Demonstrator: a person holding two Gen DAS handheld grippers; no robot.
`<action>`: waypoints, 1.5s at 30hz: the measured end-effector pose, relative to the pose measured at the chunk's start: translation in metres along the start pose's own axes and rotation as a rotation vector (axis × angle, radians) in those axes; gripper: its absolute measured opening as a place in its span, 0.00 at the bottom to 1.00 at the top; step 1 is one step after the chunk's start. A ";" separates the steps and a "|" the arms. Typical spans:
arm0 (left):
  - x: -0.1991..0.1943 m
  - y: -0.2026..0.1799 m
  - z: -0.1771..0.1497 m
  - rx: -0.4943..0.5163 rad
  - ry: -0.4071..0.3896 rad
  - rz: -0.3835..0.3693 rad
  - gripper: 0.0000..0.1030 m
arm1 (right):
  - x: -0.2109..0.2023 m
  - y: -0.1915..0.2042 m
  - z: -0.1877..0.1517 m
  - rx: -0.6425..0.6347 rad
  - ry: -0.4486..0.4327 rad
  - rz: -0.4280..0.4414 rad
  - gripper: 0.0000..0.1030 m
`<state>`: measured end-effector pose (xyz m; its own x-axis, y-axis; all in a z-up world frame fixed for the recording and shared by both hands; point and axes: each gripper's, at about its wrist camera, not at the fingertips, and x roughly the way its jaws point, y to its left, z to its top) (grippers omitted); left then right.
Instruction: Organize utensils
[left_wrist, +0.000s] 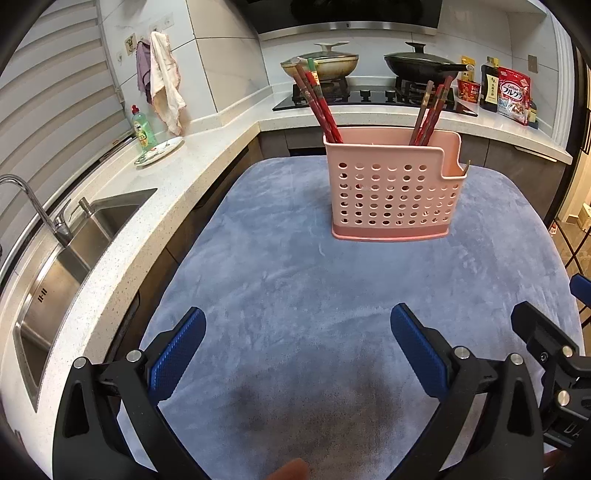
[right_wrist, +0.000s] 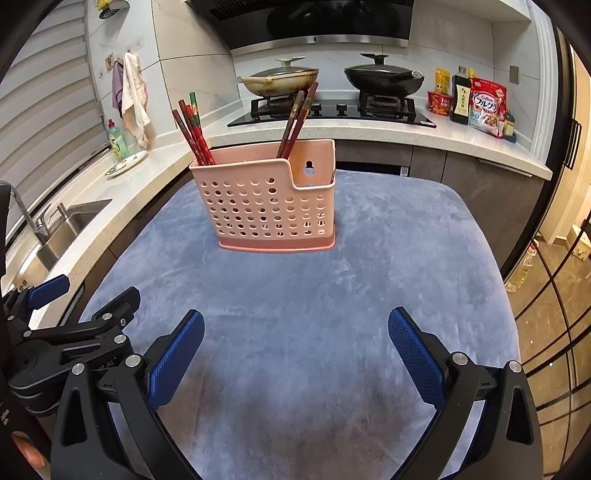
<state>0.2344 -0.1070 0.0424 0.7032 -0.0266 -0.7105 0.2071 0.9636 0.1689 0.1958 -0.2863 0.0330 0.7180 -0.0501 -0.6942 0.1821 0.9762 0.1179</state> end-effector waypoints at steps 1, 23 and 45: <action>0.001 0.000 0.000 -0.001 0.003 0.001 0.93 | 0.000 0.000 -0.001 0.002 -0.001 -0.002 0.93; 0.002 0.004 -0.003 -0.021 0.018 0.014 0.93 | 0.003 0.003 -0.005 -0.001 0.011 -0.019 0.93; 0.000 0.004 -0.004 -0.028 0.019 0.019 0.93 | 0.000 0.004 -0.007 -0.015 0.008 -0.039 0.93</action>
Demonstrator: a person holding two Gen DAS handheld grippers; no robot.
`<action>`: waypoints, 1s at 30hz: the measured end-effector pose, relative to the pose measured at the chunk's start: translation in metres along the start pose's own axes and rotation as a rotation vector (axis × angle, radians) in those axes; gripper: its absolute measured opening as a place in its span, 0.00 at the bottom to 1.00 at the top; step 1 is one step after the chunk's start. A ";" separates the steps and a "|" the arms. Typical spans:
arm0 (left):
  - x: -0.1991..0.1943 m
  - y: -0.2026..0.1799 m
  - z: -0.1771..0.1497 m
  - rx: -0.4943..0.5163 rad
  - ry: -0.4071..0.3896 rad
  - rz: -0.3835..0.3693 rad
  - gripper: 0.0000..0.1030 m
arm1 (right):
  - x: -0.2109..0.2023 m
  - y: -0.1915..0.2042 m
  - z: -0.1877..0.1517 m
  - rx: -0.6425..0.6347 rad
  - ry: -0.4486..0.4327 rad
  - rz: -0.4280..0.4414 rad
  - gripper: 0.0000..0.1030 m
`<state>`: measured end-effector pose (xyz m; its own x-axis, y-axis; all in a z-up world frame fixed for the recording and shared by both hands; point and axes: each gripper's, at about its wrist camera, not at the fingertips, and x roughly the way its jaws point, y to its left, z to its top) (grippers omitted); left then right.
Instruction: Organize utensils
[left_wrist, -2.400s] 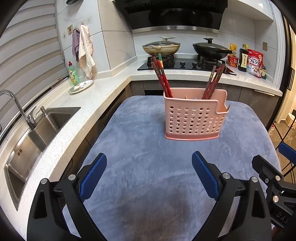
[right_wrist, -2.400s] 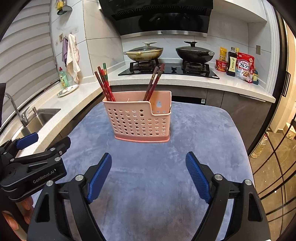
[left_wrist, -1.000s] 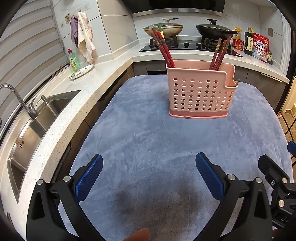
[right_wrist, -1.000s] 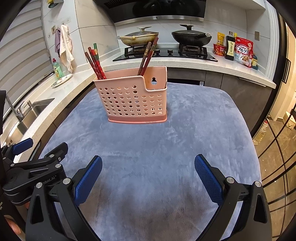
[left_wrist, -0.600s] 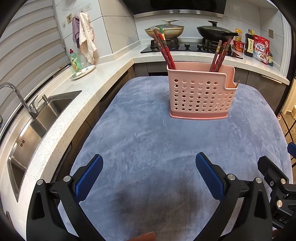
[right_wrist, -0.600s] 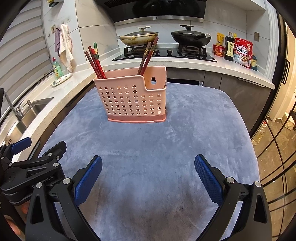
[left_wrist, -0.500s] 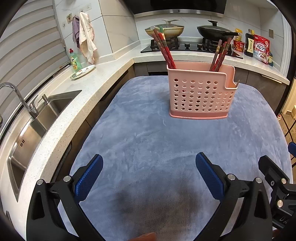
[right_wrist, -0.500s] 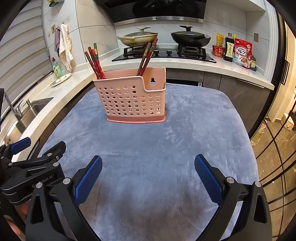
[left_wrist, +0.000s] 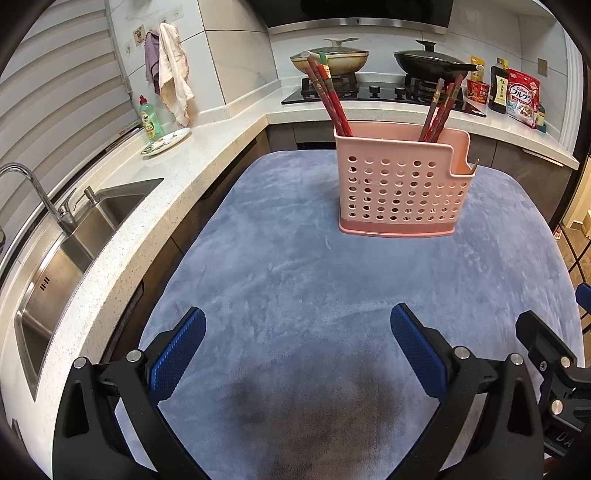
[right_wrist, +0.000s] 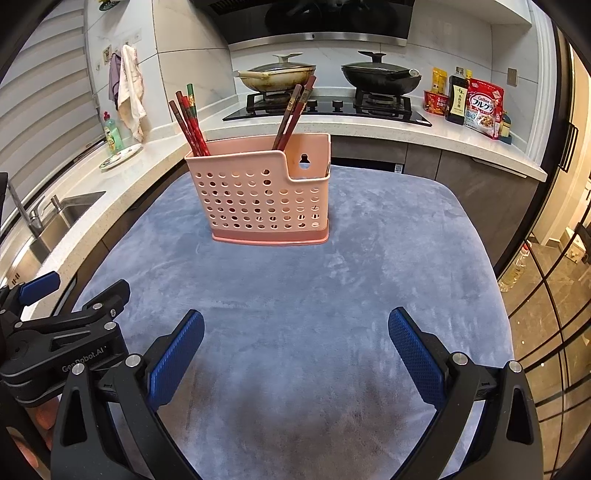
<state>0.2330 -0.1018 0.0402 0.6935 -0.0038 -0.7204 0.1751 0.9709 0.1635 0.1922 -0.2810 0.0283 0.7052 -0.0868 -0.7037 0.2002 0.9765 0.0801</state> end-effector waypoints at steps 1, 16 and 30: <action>0.000 0.000 0.000 0.001 0.001 0.000 0.93 | 0.000 0.000 0.000 0.000 0.000 -0.001 0.93; 0.002 0.003 0.000 0.001 0.015 0.001 0.93 | 0.000 -0.001 -0.003 -0.006 0.005 -0.009 0.93; 0.005 0.002 0.002 0.012 0.020 0.001 0.93 | 0.002 0.003 0.001 -0.015 0.004 -0.009 0.93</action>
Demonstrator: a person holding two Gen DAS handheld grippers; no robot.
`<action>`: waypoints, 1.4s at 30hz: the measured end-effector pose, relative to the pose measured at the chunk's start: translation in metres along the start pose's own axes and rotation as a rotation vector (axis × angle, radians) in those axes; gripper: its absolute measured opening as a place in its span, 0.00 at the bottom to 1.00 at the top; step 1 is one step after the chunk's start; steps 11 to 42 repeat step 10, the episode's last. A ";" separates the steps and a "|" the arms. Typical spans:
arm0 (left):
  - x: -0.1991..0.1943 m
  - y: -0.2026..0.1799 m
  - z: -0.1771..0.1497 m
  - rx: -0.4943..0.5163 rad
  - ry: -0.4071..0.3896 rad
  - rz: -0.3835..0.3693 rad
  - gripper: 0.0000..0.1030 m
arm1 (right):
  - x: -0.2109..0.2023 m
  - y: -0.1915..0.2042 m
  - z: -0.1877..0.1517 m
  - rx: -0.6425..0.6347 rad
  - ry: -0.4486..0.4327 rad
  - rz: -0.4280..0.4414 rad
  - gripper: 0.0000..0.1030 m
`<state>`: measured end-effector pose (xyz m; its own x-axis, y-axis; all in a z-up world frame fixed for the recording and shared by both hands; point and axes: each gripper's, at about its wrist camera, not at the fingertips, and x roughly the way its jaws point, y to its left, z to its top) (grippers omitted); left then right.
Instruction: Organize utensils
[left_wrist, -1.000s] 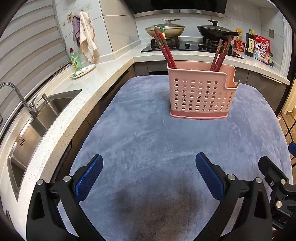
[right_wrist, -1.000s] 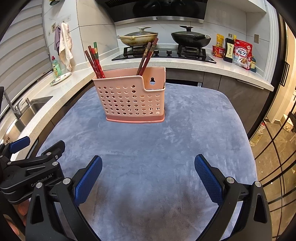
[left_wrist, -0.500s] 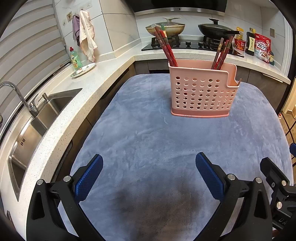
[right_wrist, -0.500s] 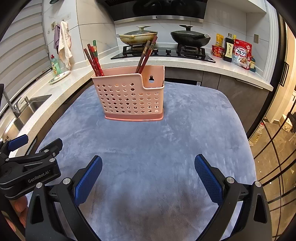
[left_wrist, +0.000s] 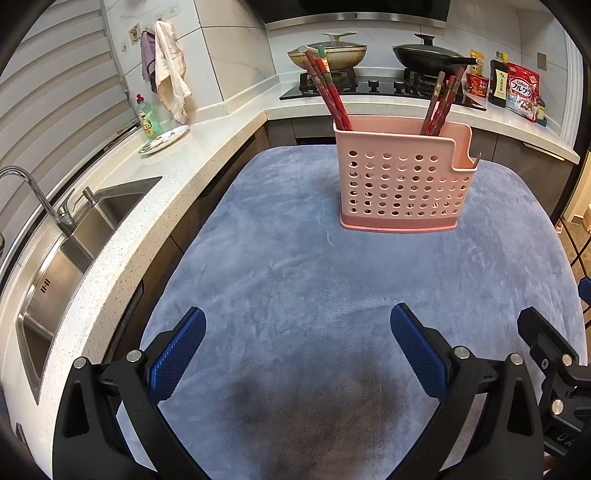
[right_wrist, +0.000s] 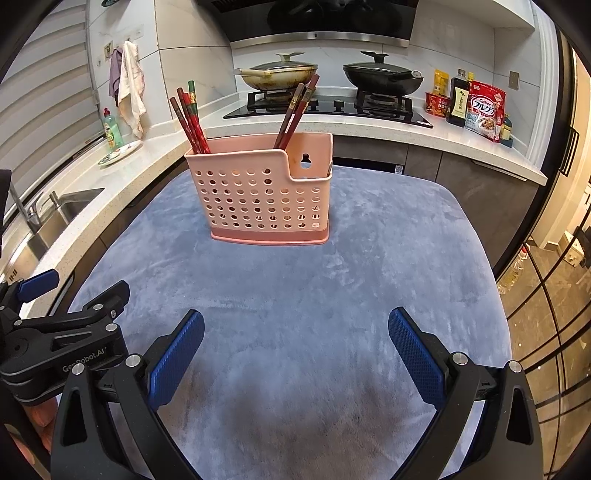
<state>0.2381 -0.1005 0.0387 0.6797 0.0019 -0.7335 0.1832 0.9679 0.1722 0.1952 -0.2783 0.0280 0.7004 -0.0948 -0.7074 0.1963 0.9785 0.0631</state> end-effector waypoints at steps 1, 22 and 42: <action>0.000 0.000 0.000 -0.001 0.000 0.002 0.93 | 0.000 0.000 0.000 0.000 0.001 0.000 0.93; 0.004 -0.001 0.001 0.001 0.004 0.003 0.93 | 0.000 0.001 0.001 0.002 0.003 0.003 0.93; 0.004 -0.001 0.001 0.001 0.004 0.003 0.93 | 0.000 0.001 0.001 0.002 0.003 0.003 0.93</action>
